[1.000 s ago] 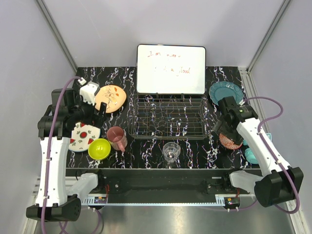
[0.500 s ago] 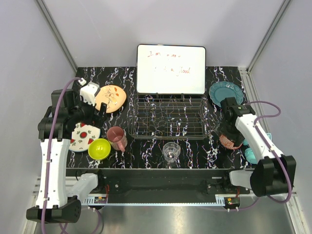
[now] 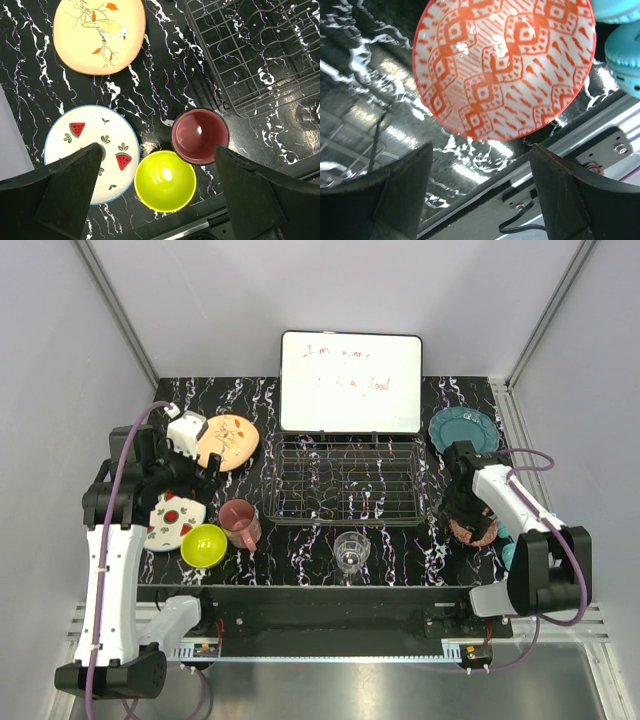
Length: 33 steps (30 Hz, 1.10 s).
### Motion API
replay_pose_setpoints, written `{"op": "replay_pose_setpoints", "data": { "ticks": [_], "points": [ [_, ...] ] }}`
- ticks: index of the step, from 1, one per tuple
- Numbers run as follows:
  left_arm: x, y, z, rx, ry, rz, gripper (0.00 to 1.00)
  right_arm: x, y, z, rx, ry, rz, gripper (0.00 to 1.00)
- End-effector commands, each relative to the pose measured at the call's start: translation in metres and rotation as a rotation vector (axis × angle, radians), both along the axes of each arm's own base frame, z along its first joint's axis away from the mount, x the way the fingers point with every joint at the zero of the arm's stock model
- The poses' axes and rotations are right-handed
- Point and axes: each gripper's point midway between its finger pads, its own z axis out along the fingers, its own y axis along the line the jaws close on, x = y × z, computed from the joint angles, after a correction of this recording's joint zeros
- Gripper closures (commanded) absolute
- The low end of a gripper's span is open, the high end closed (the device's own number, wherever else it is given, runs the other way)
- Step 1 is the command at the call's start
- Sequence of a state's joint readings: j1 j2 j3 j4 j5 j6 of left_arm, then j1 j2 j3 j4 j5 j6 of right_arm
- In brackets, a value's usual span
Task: Load the mixed dishes into the dish rack
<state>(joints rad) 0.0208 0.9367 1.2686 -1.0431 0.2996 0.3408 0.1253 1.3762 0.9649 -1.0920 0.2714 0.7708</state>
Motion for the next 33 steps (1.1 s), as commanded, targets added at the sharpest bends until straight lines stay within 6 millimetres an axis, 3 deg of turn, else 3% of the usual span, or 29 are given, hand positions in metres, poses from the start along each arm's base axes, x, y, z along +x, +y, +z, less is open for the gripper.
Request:
{"op": "replay_pose_setpoints", "data": {
  "ticks": [1,4,11,23,33],
  "points": [
    [0.007,-0.002,0.016,0.006,-0.091,-0.022,0.01,0.019,-0.01,-0.004,-0.068,-0.01,0.021,0.15],
    [0.008,-0.001,0.015,0.01,-0.093,-0.022,0.01,0.028,-0.013,-0.007,-0.091,-0.001,0.019,0.15],
    [0.009,0.0,0.004,0.019,-0.08,-0.022,0.01,0.055,-0.012,0.011,-0.095,-0.086,0.01,0.15],
    [0.01,0.001,0.0,0.027,-0.092,-0.021,0.01,0.063,-0.018,-0.03,-0.148,-0.01,-0.071,0.2],
    [0.009,0.003,-0.003,0.034,-0.096,-0.018,0.01,0.064,-0.024,-0.041,-0.164,-0.013,-0.118,0.42]
  ]
}}
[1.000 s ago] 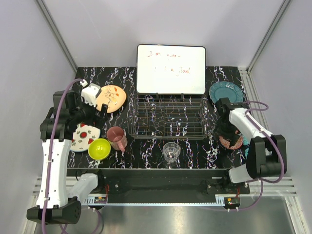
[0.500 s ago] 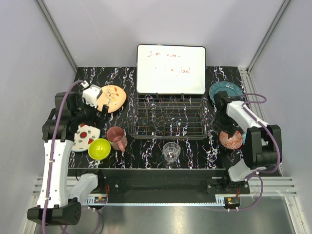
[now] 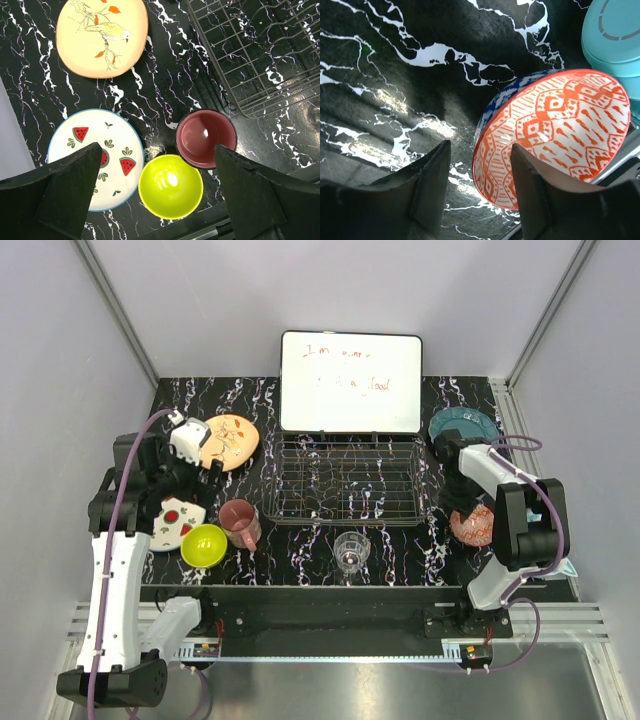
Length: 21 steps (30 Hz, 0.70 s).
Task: Load the mixed dishes into the dish rack
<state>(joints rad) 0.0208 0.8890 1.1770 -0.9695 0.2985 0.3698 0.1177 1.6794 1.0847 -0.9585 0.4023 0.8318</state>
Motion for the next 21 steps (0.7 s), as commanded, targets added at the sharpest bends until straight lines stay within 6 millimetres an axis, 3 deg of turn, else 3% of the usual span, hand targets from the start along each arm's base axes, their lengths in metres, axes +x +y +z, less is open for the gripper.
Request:
{"op": "replay_pose_setpoints", "data": {
  "ticks": [1,7,11,12,13,15,19,21],
  "points": [
    [0.006,0.001,0.01,0.01,-0.063,-0.004,0.01,0.004,-0.008,-0.006,-0.034,-0.026,-0.05,0.44],
    [0.005,0.004,0.016,0.029,-0.087,0.003,0.01,-0.001,-0.012,-0.017,-0.06,0.0,-0.062,0.48],
    [0.003,0.006,0.016,0.037,-0.09,0.01,0.01,0.001,-0.012,-0.015,-0.056,-0.016,-0.065,0.65],
    [0.003,0.006,0.016,0.037,-0.092,0.01,0.01,0.004,-0.011,-0.012,-0.052,-0.03,-0.064,0.78],
    [0.003,0.007,0.016,0.041,-0.094,0.013,0.01,0.005,-0.011,-0.008,-0.049,-0.042,-0.065,0.84],
    [0.004,0.007,0.015,0.041,-0.088,0.011,0.01,0.011,-0.009,0.005,-0.033,-0.086,-0.058,1.0],
    [0.006,0.007,0.017,0.039,-0.089,0.014,0.01,0.022,-0.001,0.045,0.021,-0.191,-0.051,1.0],
    [0.007,0.006,0.018,0.036,-0.087,0.011,0.01,0.03,0.01,0.079,0.096,-0.289,-0.024,1.0]
  ]
}}
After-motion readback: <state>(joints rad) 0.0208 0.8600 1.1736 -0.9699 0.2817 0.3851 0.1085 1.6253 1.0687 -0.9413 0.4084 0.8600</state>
